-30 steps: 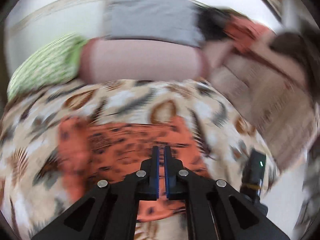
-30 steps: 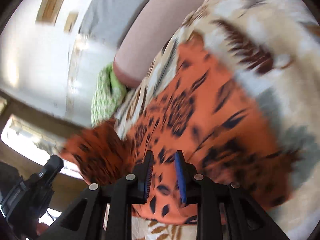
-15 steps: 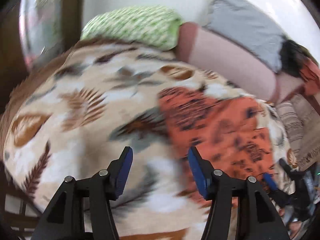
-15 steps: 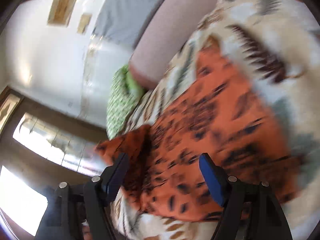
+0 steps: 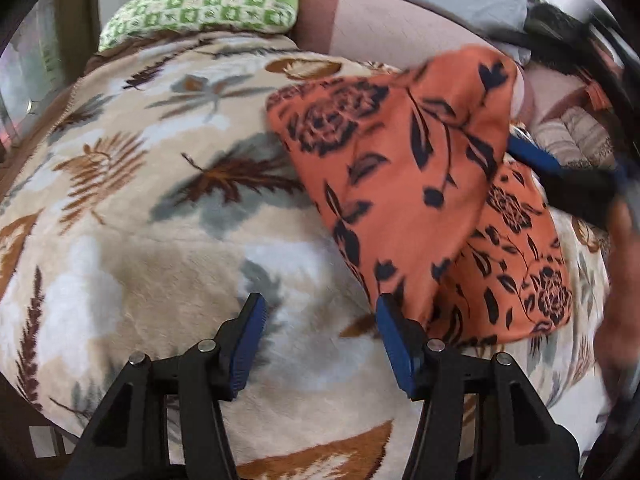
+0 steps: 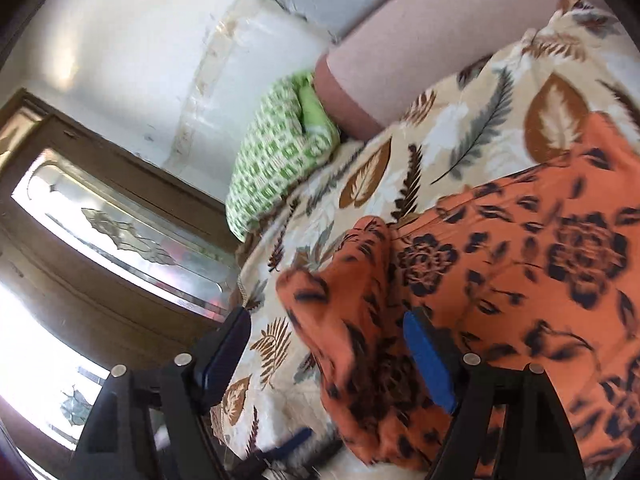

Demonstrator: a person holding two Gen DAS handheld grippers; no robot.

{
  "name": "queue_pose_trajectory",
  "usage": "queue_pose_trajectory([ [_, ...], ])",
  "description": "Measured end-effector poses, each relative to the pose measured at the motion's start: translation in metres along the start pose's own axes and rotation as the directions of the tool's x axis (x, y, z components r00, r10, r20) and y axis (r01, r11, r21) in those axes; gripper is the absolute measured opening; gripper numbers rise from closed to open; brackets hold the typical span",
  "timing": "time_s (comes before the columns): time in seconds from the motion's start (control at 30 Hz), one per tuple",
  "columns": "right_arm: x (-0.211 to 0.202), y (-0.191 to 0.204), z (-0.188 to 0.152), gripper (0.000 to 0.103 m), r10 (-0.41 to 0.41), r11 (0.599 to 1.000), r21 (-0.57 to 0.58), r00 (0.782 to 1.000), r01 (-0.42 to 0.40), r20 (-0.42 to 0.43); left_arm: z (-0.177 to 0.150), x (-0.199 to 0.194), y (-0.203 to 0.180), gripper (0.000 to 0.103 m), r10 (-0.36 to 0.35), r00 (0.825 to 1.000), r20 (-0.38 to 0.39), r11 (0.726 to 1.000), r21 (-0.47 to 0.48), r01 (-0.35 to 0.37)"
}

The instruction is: Fold small clothes

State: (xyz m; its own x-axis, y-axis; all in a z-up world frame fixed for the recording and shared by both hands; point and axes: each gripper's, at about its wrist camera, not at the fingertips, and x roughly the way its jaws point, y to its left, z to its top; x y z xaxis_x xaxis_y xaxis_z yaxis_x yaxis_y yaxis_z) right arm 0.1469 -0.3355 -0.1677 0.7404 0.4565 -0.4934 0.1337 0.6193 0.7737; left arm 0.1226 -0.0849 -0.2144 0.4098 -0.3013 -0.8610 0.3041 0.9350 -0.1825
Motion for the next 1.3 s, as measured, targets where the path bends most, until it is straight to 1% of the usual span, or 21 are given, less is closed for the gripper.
queue_pose_trajectory([
  [0.1, 0.037, 0.006, 0.004, 0.079, -0.046, 0.999, 0.018, 0.993, 0.048, -0.109, -0.005, 0.0, 0.002, 0.058, 0.004, 1.0, -0.02, 1.0, -0.011, -0.004],
  [0.17, 0.058, 0.005, 0.004, 0.04, -0.1, 0.994, 0.014, 0.978, 0.104, -0.184, -0.007, -0.002, 0.007, 0.058, 0.012, 0.999, -0.03, 1.0, -0.027, -0.013],
  [0.2, 0.059, 0.003, 0.003, 0.025, -0.117, 0.993, 0.007, 0.972, 0.121, -0.206, -0.006, -0.003, 0.01, 0.058, 0.014, 0.999, -0.033, 0.999, -0.035, -0.015],
  [0.23, 0.057, 0.0, 0.001, 0.024, -0.128, 0.991, 0.003, 0.969, 0.131, -0.212, -0.007, -0.006, 0.013, 0.058, 0.014, 0.999, -0.032, 0.999, -0.044, -0.016],
  [0.3, 0.034, -0.007, -0.002, 0.022, -0.126, 0.992, -0.008, 0.978, 0.126, -0.165, -0.007, -0.012, 0.013, 0.058, 0.022, 1.0, -0.022, 0.999, -0.045, -0.023],
  [0.37, -0.004, -0.017, -0.004, 0.021, -0.121, 0.993, -0.017, 0.989, 0.12, -0.089, -0.006, -0.016, 0.009, 0.058, 0.025, 1.0, -0.017, 0.999, -0.038, -0.026],
  [0.47, -0.071, -0.036, -0.011, 0.021, -0.114, 0.993, 0.001, 0.993, 0.114, 0.024, -0.005, -0.017, -0.007, 0.058, 0.004, 1.0, -0.014, 1.0, -0.007, -0.005],
  [0.53, -0.11, -0.052, -0.02, 0.021, -0.145, 0.989, 0.009, 0.985, 0.145, 0.09, -0.005, -0.014, -0.028, 0.058, 0.002, 1.0, -0.02, 0.999, 0.035, -0.001],
  [0.6, -0.136, -0.078, -0.03, 0.021, -0.228, 0.974, 0.036, 0.964, 0.225, 0.133, -0.005, -0.008, -0.049, 0.058, -0.005, 0.999, -0.031, 0.997, 0.074, 0.007],
  [0.67, -0.144, -0.113, -0.04, 0.021, -0.328, 0.944, 0.084, 0.935, 0.319, 0.134, -0.005, -0.002, -0.07, 0.058, 0.004, 0.999, -0.036, 0.992, 0.124, 0.001],
  [0.7, -0.142, -0.138, -0.045, 0.022, -0.35, 0.931, 0.145, 0.931, 0.334, 0.104, -0.004, 0.0, -0.076, 0.058, 0.011, 0.999, -0.04, 0.99, 0.14, -0.005],
  [0.77, -0.135, -0.176, -0.054, 0.026, -0.297, 0.924, 0.264, 0.954, 0.276, 0.041, 0.0, 0.001, -0.088, 0.058, 0.009, 0.999, -0.048, 0.987, 0.16, -0.001],
  [0.83, -0.136, -0.191, -0.06, 0.04, -0.249, 0.913, 0.342, 0.968, 0.221, 0.04, 0.008, -0.004, -0.095, 0.058, 0.013, 0.999, -0.035, 0.986, 0.168, -0.007],
  [0.87, -0.137, -0.193, -0.059, 0.045, -0.236, 0.91, 0.359, 0.971, 0.207, 0.039, 0.012, -0.007, -0.098, 0.058, 0.014, 1.0, -0.022, 0.985, 0.171, -0.01],
  [0.9, -0.137, -0.193, -0.058, 0.057, -0.233, 0.908, 0.364, 0.972, 0.207, 0.031, 0.017, -0.01, -0.102, 0.058, 0.012, 1.0, -0.011, 0.985, 0.175, -0.01],
  [0.93, -0.139, -0.191, -0.055, 0.059, -0.23, 0.907, 0.367, 0.973, 0.206, 0.023, 0.02, -0.011, -0.106, 0.058, 0.009, 1.0, -0.003, 0.984, 0.181, -0.008],
  [1.0, -0.148, -0.188, -0.048, 0.06, -0.248, 0.906, 0.359, 0.969, 0.225, 0.018, 0.026, -0.012, -0.116, 0.058, 0.012, 1.0, 0.009, 0.979, 0.204, -0.013],
  [1.07, -0.173, -0.181, -0.042, 0.06, -0.302, 0.905, 0.336, 0.95, 0.261, 0.076, 0.034, -0.006, -0.128, 0.058, 0.02, 1.0, 0.016, 0.974, 0.227, -0.024],
  [1.17, -0.198, -0.165, -0.026, 0.061, -0.274, 0.936, 0.277, 0.944, 0.218, 0.182, 0.038, 0.009, -0.14, 0.058, 0.026, 1.0, 0.005, 0.968, 0.248, -0.026],
  [1.27, -0.195, -0.144, -0.006, 0.057, -0.288, 0.949, 0.186, 0.94, 0.255, 0.181, 0.033, 0.025, -0.143, 0.058, 0.035, 0.999, -0.016, 0.969, 0.245, -0.03],
  [1.3, -0.189, -0.139, 0.0, 0.051, -0.281, 0.953, 0.167, 0.944, 0.253, 0.173, 0.031, 0.028, -0.142, 0.059, 0.032, 0.999, -0.02, 0.97, 0.243, -0.026],
])
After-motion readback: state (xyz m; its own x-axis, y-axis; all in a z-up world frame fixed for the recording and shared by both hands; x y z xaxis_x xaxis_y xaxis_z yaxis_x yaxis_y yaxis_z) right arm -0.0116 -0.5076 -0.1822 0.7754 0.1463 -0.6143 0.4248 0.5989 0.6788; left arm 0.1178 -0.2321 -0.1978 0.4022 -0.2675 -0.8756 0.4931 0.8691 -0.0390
